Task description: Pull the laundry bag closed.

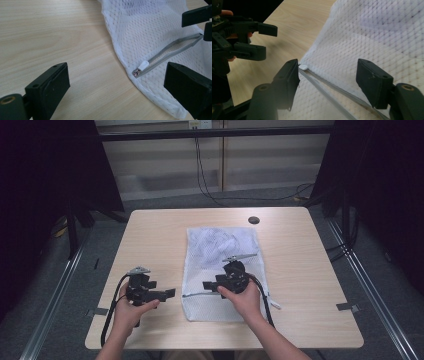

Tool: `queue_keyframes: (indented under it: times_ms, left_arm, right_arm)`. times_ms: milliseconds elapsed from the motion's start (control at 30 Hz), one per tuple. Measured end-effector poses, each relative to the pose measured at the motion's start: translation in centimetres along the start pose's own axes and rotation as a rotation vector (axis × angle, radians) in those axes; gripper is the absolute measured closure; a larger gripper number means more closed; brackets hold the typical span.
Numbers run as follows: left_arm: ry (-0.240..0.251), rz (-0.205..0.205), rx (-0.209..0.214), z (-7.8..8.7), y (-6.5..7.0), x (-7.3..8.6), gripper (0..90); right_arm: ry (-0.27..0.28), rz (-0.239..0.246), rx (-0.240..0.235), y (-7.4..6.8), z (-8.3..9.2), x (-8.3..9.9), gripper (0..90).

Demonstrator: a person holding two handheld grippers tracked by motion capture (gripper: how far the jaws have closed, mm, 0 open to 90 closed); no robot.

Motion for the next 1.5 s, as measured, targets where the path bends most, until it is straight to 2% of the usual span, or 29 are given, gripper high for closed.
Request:
queue_keyframes:
  times_ms: [400,833,1433,1500]
  left_arm:
    - [-0.011,0.008,0.016,-0.3,0.1,0.0,6.7]
    - [-0.037,0.002,0.031,-0.5,0.3,0.2,7.2]
    - [-0.041,0.001,0.037,-0.4,0.2,0.2,7.6]
    - [-0.038,0.015,0.042,-0.4,0.2,0.2,7.8]
  right_arm:
    - [-0.02,-0.028,-0.059,-1.1,-1.9,-0.3,46.5]
    - [-0.037,-0.042,-0.077,-1.8,-3.5,-0.6,52.2]
    - [-0.068,-0.066,-0.115,-2.4,-5.3,-0.8,60.1]
    - [-0.075,-0.07,-0.114,-2.4,-5.6,-0.7,62.3]
Point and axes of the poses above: each handheld gripper's, and its own axes: z roughly backward along the jaws, x roughly out of its underside, y roughly to its right, the point moved 1 cm from there along -z, roughly forward along the jaws, and after that the axes turned 15 degrees about z, right-handed, at the moved point
